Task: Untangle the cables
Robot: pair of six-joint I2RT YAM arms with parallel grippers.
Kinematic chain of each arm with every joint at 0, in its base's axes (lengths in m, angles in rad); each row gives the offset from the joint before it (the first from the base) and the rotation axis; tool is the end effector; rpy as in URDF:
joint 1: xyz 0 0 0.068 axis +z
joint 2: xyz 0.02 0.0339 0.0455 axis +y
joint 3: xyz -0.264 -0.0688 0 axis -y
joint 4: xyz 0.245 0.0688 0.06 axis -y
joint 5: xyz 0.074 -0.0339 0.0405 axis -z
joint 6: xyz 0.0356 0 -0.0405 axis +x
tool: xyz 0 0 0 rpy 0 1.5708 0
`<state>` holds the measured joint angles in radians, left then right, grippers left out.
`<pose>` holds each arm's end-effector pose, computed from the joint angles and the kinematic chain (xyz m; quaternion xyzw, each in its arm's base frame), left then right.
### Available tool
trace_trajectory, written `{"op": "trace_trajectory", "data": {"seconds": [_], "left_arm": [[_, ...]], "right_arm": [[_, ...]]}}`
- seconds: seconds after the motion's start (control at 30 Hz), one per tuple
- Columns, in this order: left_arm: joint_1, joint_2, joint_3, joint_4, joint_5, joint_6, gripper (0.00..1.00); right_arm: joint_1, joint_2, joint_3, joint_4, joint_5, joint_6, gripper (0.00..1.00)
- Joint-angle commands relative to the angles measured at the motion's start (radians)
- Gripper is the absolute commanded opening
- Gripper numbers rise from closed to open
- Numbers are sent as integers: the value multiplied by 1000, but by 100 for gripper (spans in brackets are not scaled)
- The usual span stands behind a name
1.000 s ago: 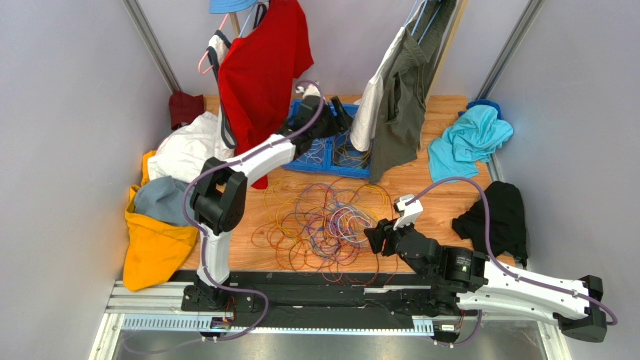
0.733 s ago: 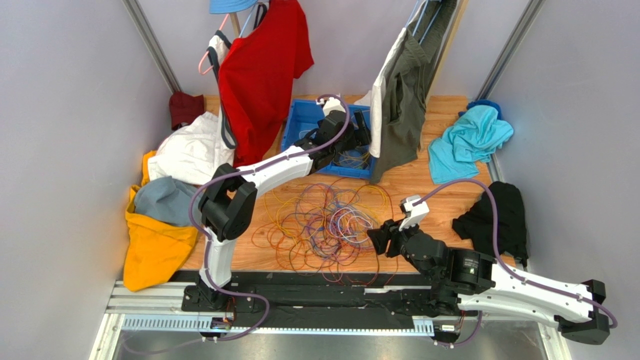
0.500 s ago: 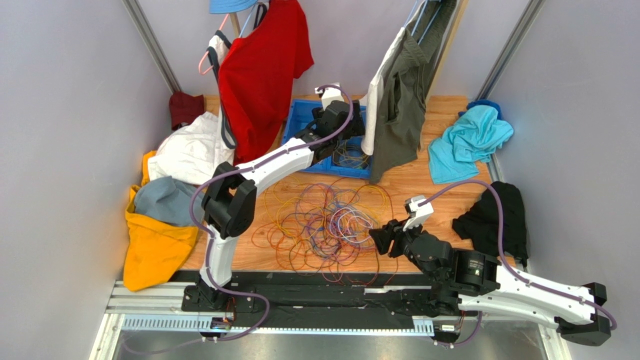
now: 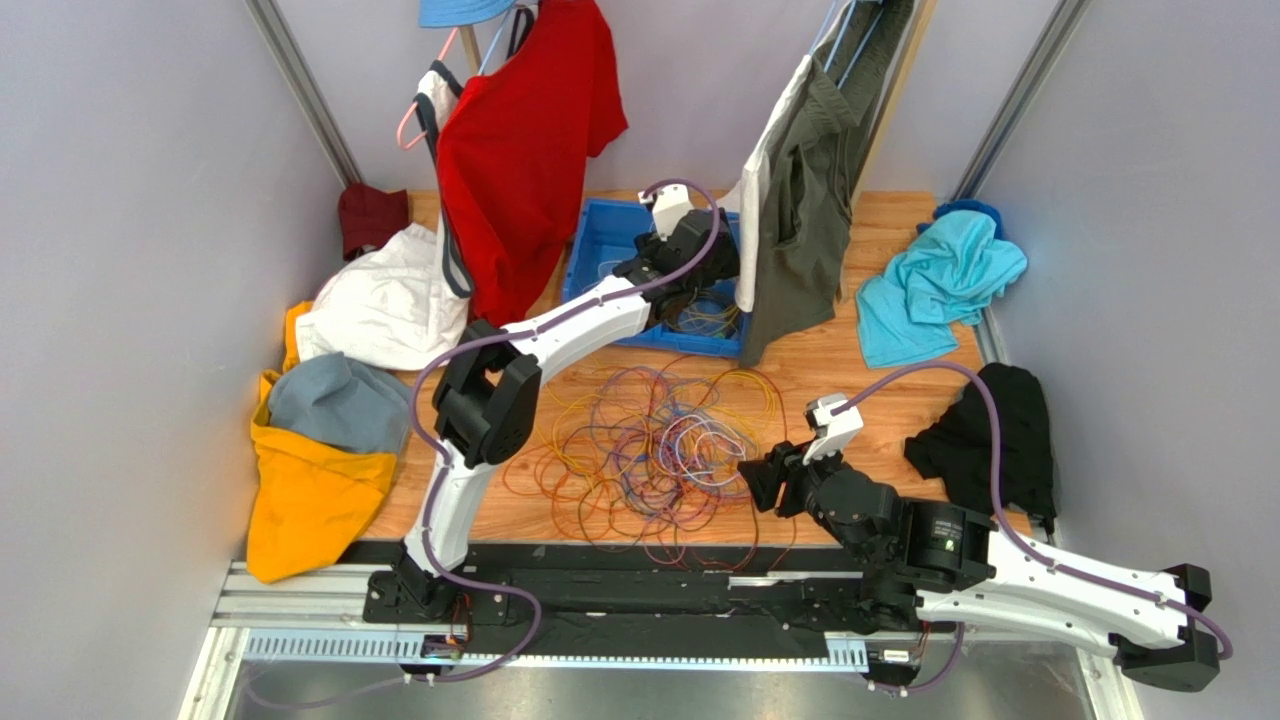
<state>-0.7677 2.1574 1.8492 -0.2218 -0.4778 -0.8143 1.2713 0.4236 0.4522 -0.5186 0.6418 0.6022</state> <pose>0.3775 -0.3417 0.2628 -0.1373 0.8400 -0.1992 0.4857 0.0537 0.1017 0.2408 -0.1139 0.8219 0.2331 0.5071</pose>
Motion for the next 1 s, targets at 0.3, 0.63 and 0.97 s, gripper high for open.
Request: {"op": "trace_trajectory", "data": {"seconds": [0.3, 0.63, 0.97], "left_arm": [[-39, 162, 203, -135, -297, -454, 99], [-44, 272, 298, -80, -487, -269, 99], [-33, 294, 248, 64, -516, -160, 99]], "right_arm": [[2, -5, 2, 11, 19, 7, 50], [2, -36, 20, -61, 39, 13, 50], [2, 44, 13, 2, 32, -22, 50]]}}
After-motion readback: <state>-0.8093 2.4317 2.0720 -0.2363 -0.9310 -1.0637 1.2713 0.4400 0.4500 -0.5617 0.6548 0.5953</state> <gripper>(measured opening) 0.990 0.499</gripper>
